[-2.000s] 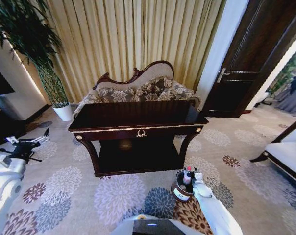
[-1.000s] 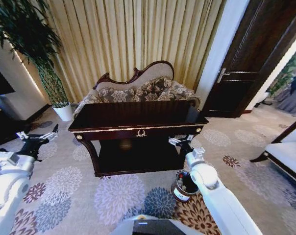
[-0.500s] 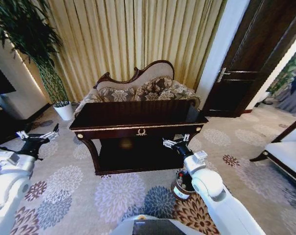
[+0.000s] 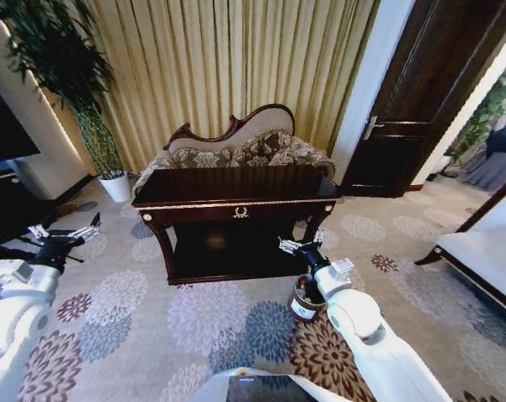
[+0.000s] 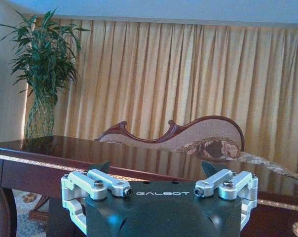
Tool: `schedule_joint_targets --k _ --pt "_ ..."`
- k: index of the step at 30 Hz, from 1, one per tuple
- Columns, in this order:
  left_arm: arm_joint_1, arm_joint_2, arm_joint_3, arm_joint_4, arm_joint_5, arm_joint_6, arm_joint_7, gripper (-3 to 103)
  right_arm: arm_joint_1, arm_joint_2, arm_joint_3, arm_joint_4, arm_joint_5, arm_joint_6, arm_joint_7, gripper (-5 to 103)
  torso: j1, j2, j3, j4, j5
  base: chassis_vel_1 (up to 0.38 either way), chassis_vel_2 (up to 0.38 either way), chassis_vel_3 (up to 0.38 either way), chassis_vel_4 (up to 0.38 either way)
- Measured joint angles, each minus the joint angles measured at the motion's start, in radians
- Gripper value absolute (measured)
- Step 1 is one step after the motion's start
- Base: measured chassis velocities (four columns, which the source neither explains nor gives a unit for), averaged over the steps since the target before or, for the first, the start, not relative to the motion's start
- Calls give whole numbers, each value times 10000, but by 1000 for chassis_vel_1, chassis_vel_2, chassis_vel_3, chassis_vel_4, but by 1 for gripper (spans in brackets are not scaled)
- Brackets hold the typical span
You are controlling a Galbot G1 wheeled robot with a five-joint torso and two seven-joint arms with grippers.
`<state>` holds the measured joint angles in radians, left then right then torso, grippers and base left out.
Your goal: Move to the front of the table and place the trash on the table into the trash bin.
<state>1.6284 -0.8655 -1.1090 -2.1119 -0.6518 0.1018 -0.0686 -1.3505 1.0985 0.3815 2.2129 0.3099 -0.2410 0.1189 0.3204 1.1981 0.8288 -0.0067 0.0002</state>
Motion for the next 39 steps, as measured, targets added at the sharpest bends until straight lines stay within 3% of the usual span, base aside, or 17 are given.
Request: schedule_joint_targets --k 23,39 --pt "38 -127 64 -63 30 -65 30 100 -90 110 173 -55 21 -3 0 100 1 0 0 1 -3 185 -199 -187 194" --pt "51 -123 38 187 2 -343 58 100 -109 166 70 -133 -147 35 0 100 2 -1 1 -1 5 29 -230 -25 223"
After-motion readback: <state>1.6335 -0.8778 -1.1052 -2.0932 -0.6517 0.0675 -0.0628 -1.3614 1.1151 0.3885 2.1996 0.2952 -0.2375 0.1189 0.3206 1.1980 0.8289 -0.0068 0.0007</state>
